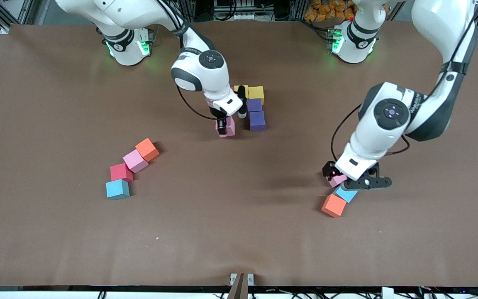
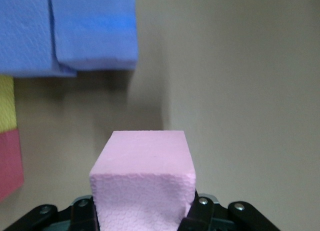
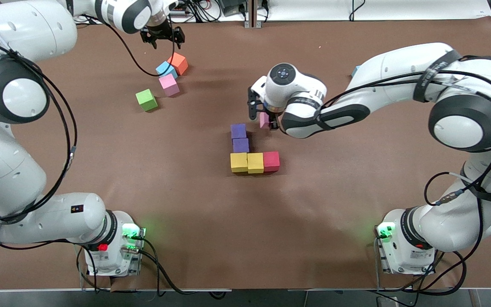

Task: Form number 2 with 11 blocks

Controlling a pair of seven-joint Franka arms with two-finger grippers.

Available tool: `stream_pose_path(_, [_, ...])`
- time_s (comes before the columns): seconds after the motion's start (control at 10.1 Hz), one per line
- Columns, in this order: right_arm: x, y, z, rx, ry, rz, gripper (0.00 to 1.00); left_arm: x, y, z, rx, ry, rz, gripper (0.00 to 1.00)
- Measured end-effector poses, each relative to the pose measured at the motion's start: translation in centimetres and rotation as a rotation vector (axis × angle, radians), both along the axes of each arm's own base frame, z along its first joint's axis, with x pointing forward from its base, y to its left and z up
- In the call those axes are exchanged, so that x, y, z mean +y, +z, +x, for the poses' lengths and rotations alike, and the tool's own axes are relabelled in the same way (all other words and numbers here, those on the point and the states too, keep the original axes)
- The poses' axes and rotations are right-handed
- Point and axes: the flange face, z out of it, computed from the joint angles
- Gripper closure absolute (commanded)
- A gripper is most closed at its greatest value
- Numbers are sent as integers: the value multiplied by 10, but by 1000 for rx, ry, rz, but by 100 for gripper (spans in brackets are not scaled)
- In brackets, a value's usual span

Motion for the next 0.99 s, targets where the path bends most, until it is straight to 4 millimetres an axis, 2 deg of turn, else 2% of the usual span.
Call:
stream_pose_path(0.49, [25, -18, -17, 26, 28, 2, 55, 13, -51, 8, 83, -103, -2, 0])
stream_pose_path(0.69, [29, -28, -16, 35, 29, -3, 55, 12, -73, 1, 128, -45, -7, 0])
stream_pose_path(0.99, [27, -40, -16, 50, 25, -12, 55, 19, -94, -9, 170, 112, -8, 0])
